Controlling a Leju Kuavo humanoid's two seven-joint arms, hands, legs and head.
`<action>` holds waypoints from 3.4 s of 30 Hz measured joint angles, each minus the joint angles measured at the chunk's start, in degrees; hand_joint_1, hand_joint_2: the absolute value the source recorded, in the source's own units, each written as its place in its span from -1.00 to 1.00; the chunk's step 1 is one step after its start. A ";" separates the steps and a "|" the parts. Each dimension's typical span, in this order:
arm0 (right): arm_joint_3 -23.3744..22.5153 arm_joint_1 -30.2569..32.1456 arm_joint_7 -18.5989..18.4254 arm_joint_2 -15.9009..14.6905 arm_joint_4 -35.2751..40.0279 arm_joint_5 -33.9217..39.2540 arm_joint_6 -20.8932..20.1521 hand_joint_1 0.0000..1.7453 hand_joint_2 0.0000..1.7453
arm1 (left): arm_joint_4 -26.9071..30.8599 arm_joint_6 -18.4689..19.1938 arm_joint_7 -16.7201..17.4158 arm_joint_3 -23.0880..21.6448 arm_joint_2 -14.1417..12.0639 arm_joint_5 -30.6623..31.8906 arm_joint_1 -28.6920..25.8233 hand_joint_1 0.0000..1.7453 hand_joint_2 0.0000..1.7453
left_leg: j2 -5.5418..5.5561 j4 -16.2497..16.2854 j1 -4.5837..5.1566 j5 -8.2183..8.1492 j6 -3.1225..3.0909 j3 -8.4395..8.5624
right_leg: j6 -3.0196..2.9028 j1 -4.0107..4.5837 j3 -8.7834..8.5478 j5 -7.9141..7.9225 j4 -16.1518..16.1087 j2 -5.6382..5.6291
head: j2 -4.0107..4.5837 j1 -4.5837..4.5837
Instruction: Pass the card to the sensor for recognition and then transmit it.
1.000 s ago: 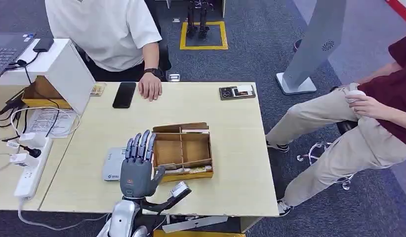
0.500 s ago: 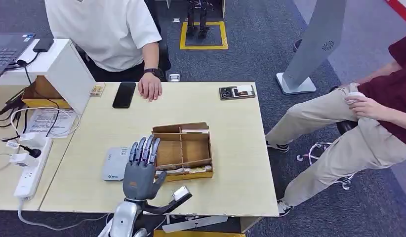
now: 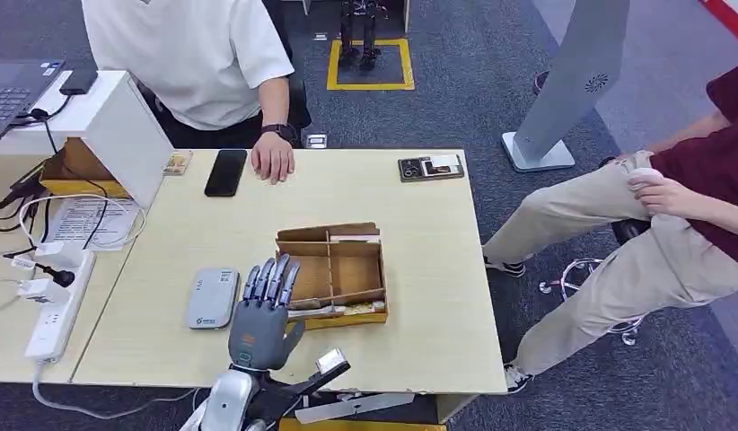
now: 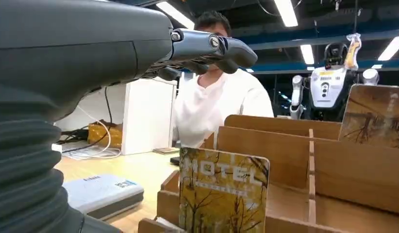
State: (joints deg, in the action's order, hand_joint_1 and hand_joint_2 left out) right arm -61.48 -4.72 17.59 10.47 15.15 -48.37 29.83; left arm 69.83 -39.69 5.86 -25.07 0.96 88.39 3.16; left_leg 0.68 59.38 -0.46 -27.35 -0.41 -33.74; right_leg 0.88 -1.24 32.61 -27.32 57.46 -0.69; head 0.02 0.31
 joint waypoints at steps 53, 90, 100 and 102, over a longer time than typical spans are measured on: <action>-0.02 0.00 -0.15 0.00 0.00 0.50 0.20 -1.00 1.00 | 2.64 -0.68 -10.30 -0.16 1.50 -7.09 0.72 1.00 1.00 | 0.03 0.00 0.00 0.00 0.00 -0.04 | 0.00 0.00 0.00 0.00 0.00 0.04 | 0.00 0.00; 3.02 -3.11 -3.80 0.09 -0.55 -3.96 1.16 -1.00 1.00 | -12.39 -0.50 -6.84 21.49 10.56 -14.60 27.51 1.00 1.00 | 0.04 0.01 0.00 0.09 0.01 -0.04 | -0.02 0.00 0.01 0.06 0.02 0.02 | 0.00 0.00; 3.65 -3.33 -3.72 0.11 -0.63 -3.23 1.14 -1.00 1.00 | -18.93 -0.52 -5.11 21.46 10.05 -14.14 29.60 0.88 1.00 | 0.03 0.01 0.00 0.07 0.03 -0.04 | -0.02 0.00 0.02 0.05 0.02 0.02 | 0.00 0.00; 3.69 -3.33 -3.67 0.11 -0.68 -3.19 1.14 -1.00 1.00 | -19.93 -0.52 -4.63 21.44 10.05 -14.14 29.75 -1.00 1.00 | 0.02 0.01 0.01 0.07 0.03 -0.04 | -0.02 0.00 0.03 0.05 0.02 0.02 | 0.00 0.00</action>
State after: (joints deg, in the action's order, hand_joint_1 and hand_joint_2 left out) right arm -57.79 -8.05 13.92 10.58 14.47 -51.56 30.97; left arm 49.90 -40.22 1.22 -3.63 11.02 74.25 32.90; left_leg 0.70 59.39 -0.46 -27.28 -0.38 -33.78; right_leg 0.86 -1.24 32.64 -27.27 57.48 -0.67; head 0.02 0.31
